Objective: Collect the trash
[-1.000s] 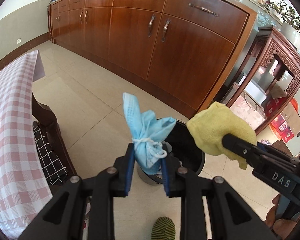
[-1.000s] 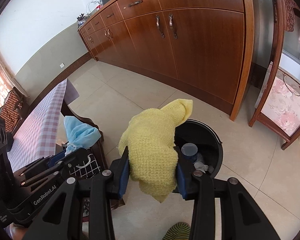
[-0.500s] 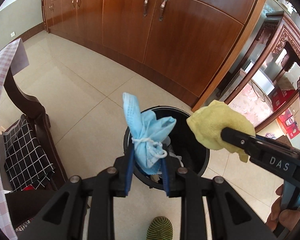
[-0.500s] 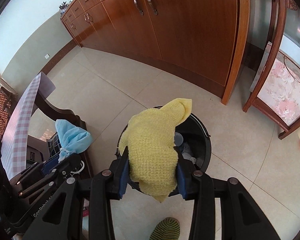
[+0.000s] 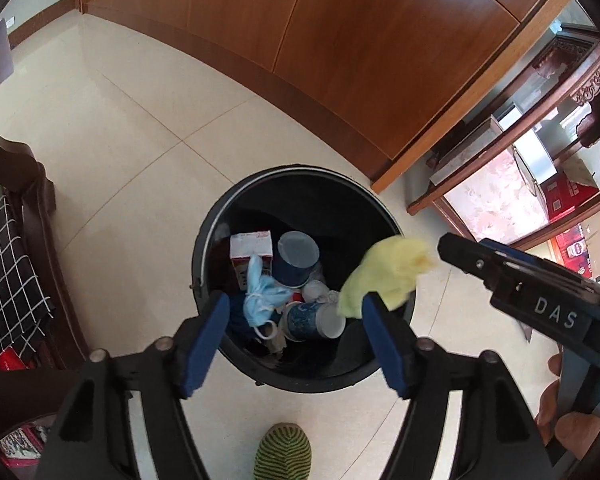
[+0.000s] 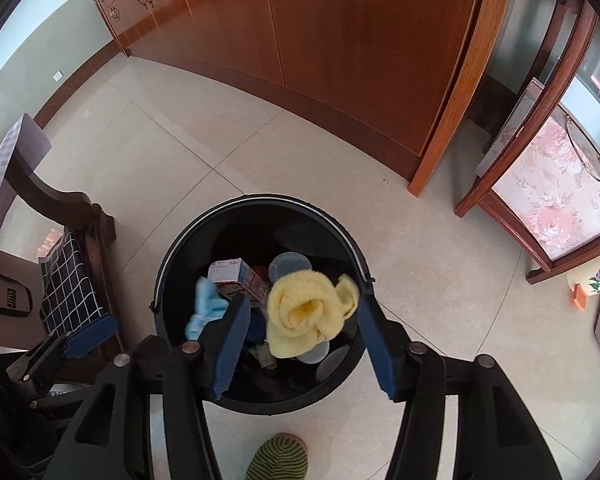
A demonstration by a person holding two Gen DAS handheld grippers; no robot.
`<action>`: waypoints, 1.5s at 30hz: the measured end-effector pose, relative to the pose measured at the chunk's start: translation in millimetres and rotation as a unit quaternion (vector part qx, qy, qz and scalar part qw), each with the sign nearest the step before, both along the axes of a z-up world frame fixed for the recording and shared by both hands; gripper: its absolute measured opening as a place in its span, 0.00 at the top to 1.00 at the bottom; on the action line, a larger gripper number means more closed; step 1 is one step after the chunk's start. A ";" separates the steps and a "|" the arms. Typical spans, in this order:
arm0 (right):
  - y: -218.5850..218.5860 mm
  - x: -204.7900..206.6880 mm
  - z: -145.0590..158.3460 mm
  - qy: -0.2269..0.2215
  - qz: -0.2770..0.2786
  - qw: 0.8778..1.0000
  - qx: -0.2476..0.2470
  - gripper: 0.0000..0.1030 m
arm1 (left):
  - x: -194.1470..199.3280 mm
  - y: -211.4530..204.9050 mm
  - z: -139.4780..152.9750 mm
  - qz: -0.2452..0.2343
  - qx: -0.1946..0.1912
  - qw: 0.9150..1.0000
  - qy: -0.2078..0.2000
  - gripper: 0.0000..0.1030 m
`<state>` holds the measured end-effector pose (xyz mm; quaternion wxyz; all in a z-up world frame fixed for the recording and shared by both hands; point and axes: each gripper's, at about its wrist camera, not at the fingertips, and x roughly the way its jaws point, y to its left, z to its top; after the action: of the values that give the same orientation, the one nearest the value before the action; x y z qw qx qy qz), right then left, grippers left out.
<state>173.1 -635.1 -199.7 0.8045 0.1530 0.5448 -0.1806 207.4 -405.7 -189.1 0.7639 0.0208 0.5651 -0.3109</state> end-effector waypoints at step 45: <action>339.6 -199.5 238.1 -0.277 0.191 0.940 -0.054 0.05 | -198.1 330.5 239.0 0.276 0.011 0.914 -0.297 0.04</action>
<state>-26.4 -295.4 38.3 0.9499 0.0459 0.3091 -0.0034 9.4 -75.2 49.9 0.9516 -0.0367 0.2991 -0.0606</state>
